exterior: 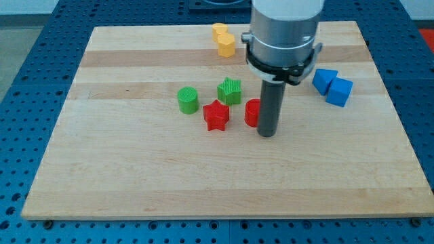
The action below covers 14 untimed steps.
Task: Slide blue cube along with blue triangle towards left
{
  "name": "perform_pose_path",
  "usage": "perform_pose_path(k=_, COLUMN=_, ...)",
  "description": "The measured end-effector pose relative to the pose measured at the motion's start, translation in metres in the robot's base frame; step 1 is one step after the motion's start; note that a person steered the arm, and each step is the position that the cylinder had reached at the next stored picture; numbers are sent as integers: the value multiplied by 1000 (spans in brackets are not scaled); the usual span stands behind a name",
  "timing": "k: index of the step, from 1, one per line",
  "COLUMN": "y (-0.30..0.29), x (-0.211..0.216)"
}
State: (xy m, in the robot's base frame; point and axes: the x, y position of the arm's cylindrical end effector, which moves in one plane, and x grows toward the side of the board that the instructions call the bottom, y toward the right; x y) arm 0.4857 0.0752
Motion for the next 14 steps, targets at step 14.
perform_pose_path(k=14, y=150, x=-107)
